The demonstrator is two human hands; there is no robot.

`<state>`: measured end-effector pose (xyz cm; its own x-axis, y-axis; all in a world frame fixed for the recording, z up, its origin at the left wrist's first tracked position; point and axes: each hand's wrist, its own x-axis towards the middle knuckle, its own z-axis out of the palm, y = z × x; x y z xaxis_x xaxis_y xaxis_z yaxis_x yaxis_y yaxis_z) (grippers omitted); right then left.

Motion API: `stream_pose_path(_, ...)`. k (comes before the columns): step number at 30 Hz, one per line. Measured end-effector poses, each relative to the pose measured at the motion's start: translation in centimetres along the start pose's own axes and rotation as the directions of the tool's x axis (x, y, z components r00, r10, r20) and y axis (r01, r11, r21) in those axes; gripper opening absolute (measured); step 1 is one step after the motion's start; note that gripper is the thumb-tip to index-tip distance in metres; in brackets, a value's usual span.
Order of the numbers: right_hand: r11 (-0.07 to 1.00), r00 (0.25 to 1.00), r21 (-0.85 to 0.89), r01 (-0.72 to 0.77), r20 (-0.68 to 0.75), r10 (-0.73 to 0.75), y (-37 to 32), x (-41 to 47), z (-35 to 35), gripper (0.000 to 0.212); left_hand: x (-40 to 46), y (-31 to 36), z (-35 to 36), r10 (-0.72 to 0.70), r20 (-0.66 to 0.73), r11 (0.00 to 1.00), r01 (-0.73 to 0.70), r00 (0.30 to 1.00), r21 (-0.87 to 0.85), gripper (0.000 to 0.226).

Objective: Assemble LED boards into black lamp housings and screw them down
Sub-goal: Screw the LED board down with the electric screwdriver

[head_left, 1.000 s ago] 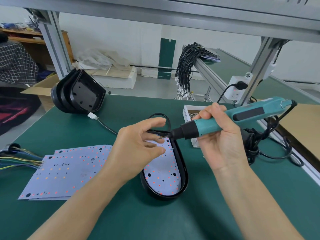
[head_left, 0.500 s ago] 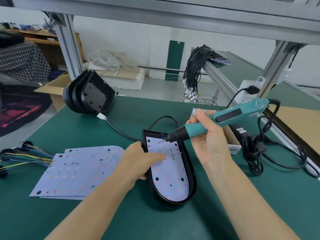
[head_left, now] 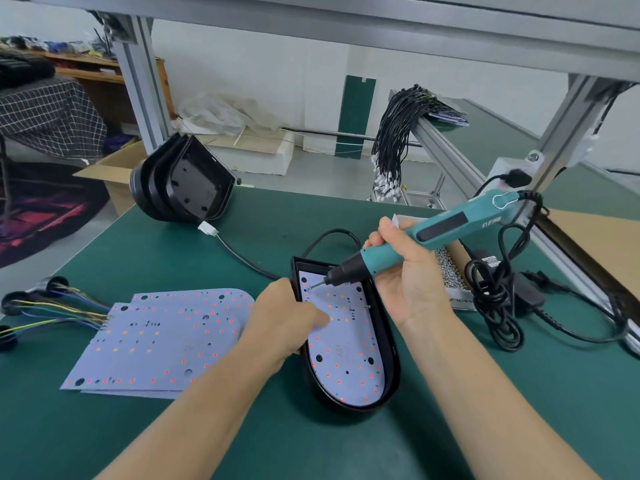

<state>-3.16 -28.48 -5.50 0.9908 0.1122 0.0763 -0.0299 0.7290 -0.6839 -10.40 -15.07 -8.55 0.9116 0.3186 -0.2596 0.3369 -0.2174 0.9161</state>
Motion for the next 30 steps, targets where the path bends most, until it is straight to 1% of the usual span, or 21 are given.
stream_pose_path(8, 1.0, 1.0, -0.013, -0.009, 0.011, 0.01, 0.1, 0.0, 0.3, 0.032, 0.1, -0.3, 0.1, 0.036, 0.018, 0.999, -0.035, 0.999, -0.018, 0.023)
stream_pose_path(12, 0.997, 0.999, -0.075, -0.015, 0.035, 0.017, -0.1, 0.2, 0.6, 0.033, 0.2, -0.3, 0.2, 0.047, 0.019, 0.999, -0.047, 0.999, 0.0, 0.014)
stream_pose_path(15, 0.992, 0.991, -0.123, -0.018, 0.126, 0.033, -0.3, 0.2, 1.1, 0.035, 0.3, -0.3, 0.2, 0.041, 0.019, 0.999, -0.041, 0.999, 0.006, 0.017)
stream_pose_path(17, 0.992, 0.976, -0.111, -0.067, 0.201, 0.088, -0.8, 0.2, 1.6, 0.048, 0.3, -0.4, 0.1, 0.033, 0.013, 0.999, -0.033, 0.999, -0.003, 0.026)
stream_pose_path(18, 0.991, 0.97, -0.097, -0.096, 0.216, 0.115, -1.0, 0.2, 1.7, 0.054, 0.4, -0.5, 0.1, 0.031, 0.012, 1.0, -0.031, 0.999, -0.002, 0.028)
stream_pose_path(19, 0.989, 0.966, -0.092, -0.114, 0.222, 0.132, -1.1, 0.4, 1.7, 0.051, 0.4, -0.5, 0.1, 0.029, 0.008, 1.0, -0.029, 1.0, 0.003, 0.029)
stream_pose_path(20, 0.988, 0.964, -0.105, -0.114, 0.229, 0.136, -1.2, 0.5, 1.8, 0.041, 0.4, -0.5, 0.1, 0.027, 0.006, 1.0, -0.027, 1.0, 0.006, 0.03)
stream_pose_path(22, 0.984, 0.958, -0.167, -0.066, 0.264, 0.109, -1.2, 0.7, 1.8, 0.021, 0.4, -0.5, 0.2, 0.024, 0.001, 1.0, -0.024, 1.0, 0.007, 0.029)
stream_pose_path(23, 0.978, 0.949, -0.203, -0.046, 0.298, 0.106, -1.2, 0.8, 1.7, 0.018, 0.4, -0.5, 0.2, 0.021, 0.001, 1.0, -0.021, 1.0, 0.004, 0.029)
stream_pose_path(25, 0.968, 0.911, -0.248, -0.05, 0.387, 0.146, -1.5, 1.0, 1.6, 0.019, 0.4, -0.5, 0.2, 0.012, 0.007, 1.0, -0.012, 1.0, -0.013, 0.03)
stream_pose_path(27, 0.961, 0.86, -0.266, -0.078, 0.469, 0.199, -1.8, 1.2, 1.5, 0.025, 0.4, -0.4, 0.1, -0.002, 0.012, 1.0, 0.002, 1.0, -0.027, 0.028)
stream_pose_path(29, 0.957, 0.832, -0.276, -0.092, 0.507, 0.227, -2.0, 1.5, 1.5, 0.029, 0.2, -0.3, 0.0, -0.017, 0.02, 0.999, 0.018, 1.0, -0.047, 0.032)
stream_pose_path(30, 0.957, 0.832, -0.274, -0.093, 0.506, 0.226, -2.0, 1.5, 1.5, 0.029, 0.0, -0.2, 0.0, -0.023, 0.027, 0.998, 0.024, 0.999, -0.058, 0.038)
